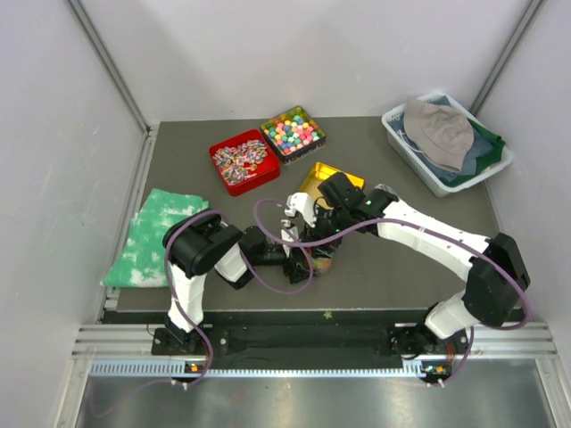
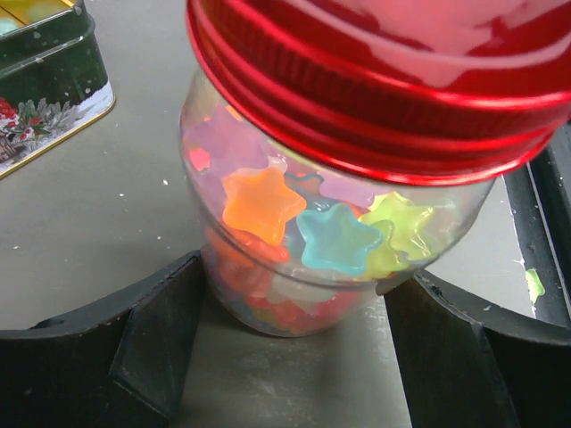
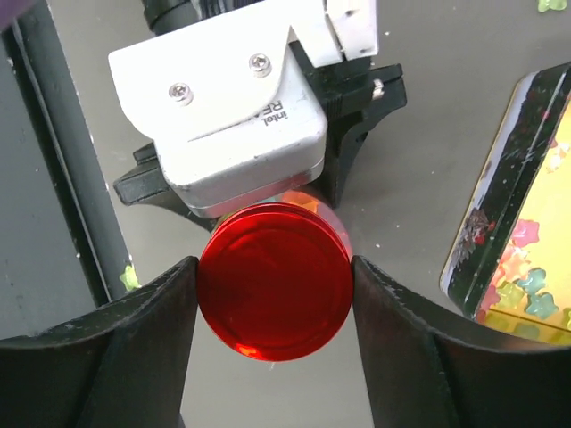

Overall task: Pack the candies
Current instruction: Screw the bottle lid onto the packing bottle.

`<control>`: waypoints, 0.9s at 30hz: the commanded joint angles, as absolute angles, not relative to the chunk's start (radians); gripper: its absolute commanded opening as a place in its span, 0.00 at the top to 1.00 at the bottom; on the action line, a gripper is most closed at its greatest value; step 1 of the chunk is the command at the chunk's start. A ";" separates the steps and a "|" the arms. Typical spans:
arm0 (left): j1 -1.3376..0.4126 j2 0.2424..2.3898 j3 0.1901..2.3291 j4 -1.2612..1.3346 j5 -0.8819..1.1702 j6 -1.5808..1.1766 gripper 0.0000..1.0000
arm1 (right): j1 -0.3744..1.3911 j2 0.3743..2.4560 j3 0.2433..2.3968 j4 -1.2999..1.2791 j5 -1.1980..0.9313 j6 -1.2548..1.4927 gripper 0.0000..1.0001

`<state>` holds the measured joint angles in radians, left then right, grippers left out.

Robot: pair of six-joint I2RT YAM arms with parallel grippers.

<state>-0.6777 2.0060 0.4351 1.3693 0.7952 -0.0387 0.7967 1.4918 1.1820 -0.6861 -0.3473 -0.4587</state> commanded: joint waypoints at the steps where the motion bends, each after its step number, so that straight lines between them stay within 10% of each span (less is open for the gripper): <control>1: -0.686 2.020 0.425 1.700 0.802 -0.031 0.18 | 0.810 1.508 1.135 -0.658 -0.302 -0.445 0.28; 8: -0.686 2.020 0.425 1.698 0.804 -0.029 0.18 | 0.807 1.488 1.146 -0.719 -0.325 -0.503 0.02; 27: -0.687 2.023 0.428 1.698 0.813 -0.032 0.18 | 0.742 1.424 1.241 -0.867 -0.289 -0.813 0.01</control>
